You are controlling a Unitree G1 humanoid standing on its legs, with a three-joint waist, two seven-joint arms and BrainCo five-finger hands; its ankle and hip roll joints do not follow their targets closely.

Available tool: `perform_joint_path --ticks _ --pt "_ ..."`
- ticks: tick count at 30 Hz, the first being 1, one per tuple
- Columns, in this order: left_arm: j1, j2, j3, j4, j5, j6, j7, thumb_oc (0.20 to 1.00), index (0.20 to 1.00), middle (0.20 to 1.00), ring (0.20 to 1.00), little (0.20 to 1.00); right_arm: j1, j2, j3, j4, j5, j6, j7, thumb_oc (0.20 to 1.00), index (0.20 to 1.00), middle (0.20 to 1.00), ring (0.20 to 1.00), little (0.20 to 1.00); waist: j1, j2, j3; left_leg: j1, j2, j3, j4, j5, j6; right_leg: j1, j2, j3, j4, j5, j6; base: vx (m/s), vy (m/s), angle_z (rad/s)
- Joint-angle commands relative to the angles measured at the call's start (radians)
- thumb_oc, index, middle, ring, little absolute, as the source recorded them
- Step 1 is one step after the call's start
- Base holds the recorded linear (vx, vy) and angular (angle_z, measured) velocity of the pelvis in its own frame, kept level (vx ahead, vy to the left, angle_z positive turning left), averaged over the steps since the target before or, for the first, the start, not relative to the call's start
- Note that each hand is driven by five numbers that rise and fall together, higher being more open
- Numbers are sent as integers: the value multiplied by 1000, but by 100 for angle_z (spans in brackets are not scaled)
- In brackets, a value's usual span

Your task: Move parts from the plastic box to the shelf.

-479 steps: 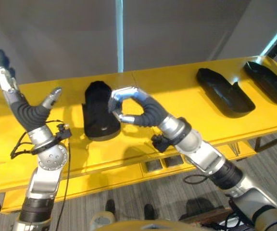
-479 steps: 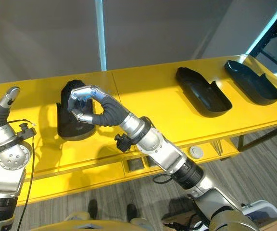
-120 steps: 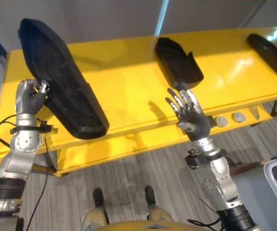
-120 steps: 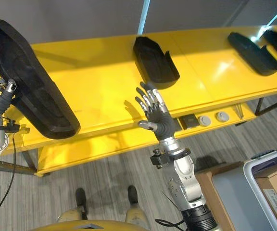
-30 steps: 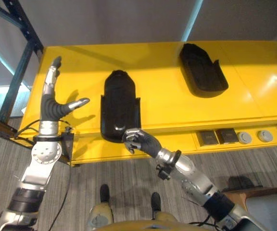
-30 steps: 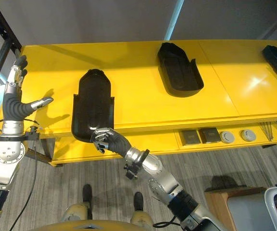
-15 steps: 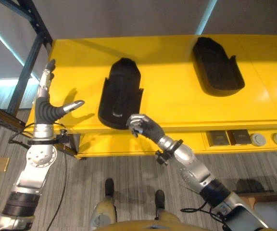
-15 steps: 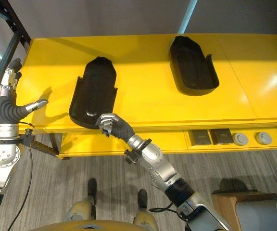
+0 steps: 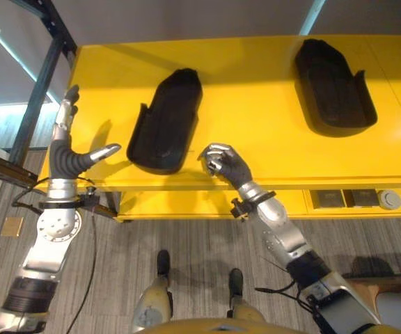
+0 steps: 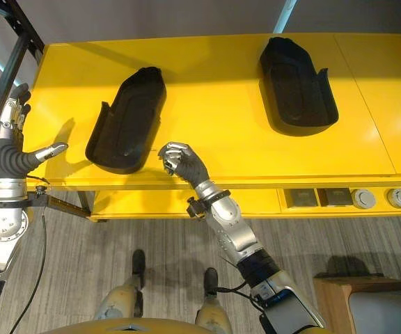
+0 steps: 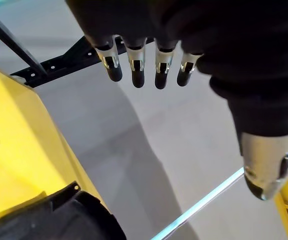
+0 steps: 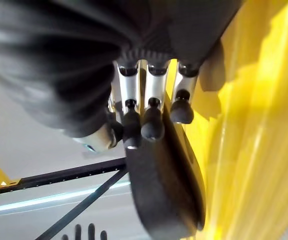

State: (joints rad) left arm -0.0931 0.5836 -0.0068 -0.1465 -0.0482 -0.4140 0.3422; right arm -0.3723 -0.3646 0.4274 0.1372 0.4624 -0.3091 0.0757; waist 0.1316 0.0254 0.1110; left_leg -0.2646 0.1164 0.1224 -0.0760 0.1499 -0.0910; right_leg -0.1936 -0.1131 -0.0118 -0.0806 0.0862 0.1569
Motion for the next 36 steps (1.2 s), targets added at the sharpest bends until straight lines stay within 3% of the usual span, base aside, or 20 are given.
perform_joint_path --ticks 1,6,9,13,18,20,29,31,36 --pt "-70 45 -2 -46 -27 -47 6 1000 1000 1000 1000 1000 -31 -5 -35 -39 -50 -54 -42 200 200 200 200 200 5 -23 4 65 1 21 114 -197 -17 -24 -17 48 98 -135 32 3 51 1" --pt "-63 36 10 -53 -1 -28 0 1000 1000 1000 1000 1000 57 -83 -101 -321 -84 -72 -2 200 200 200 200 200 -26 -45 -11 98 -7 34 131 -225 -6 5 -25 54 111 -141 38 19 53 1" --pt "-64 33 9 -49 0 -27 -2 1000 1000 1000 1000 1000 65 -86 -105 -353 -84 -76 2 200 200 200 200 200 -30 -49 -15 104 -8 34 134 -230 -4 11 -27 56 114 -142 39 18 23 -10" --pt "-107 8 -23 -16 -30 -28 -19 1000 1000 1000 1000 1000 26 -78 -20 -451 44 -50 128 200 200 200 200 200 -31 -83 -28 135 -11 41 169 -256 4 47 -38 62 126 -146 42 9 12 -13" --pt "-114 -1 -34 -9 -40 -29 -28 1000 1000 1000 1000 1000 16 -57 52 -422 120 -13 189 200 200 200 200 200 -21 -93 -31 140 -10 44 180 -264 5 59 -41 62 126 -147 39 -1 0 -3" --pt "-119 -4 -38 -3 -54 -38 -34 1000 1000 1000 1000 1000 4 -12 151 -340 242 57 266 200 200 200 200 200 -2 -98 -30 142 -10 40 184 -264 4 66 -43 61 124 -147 35 -3 -3 2" --pt "-63 40 49 -27 -23 -62 8 1000 1000 1000 1000 1000 -33 25 241 -221 251 83 283 200 200 200 200 200 43 -87 -24 139 -9 27 163 -249 -6 61 -42 40 121 -149 33 9 -9 6" --pt "-27 52 90 -43 -43 -82 23 1000 1000 1000 1000 1000 -82 47 267 -167 240 85 273 200 200 200 200 200 73 -78 -10 119 -9 7 147 -232 -12 47 -42 27 117 -149 31 -34 -43 19" --pt "13 62 107 -56 -57 -88 22 1000 1000 1000 1000 1000 -119 69 270 -99 221 78 248 200 200 200 200 200 94 -64 -4 92 -12 -20 125 -207 -17 32 -45 1 111 -145 31 -18 -41 36"
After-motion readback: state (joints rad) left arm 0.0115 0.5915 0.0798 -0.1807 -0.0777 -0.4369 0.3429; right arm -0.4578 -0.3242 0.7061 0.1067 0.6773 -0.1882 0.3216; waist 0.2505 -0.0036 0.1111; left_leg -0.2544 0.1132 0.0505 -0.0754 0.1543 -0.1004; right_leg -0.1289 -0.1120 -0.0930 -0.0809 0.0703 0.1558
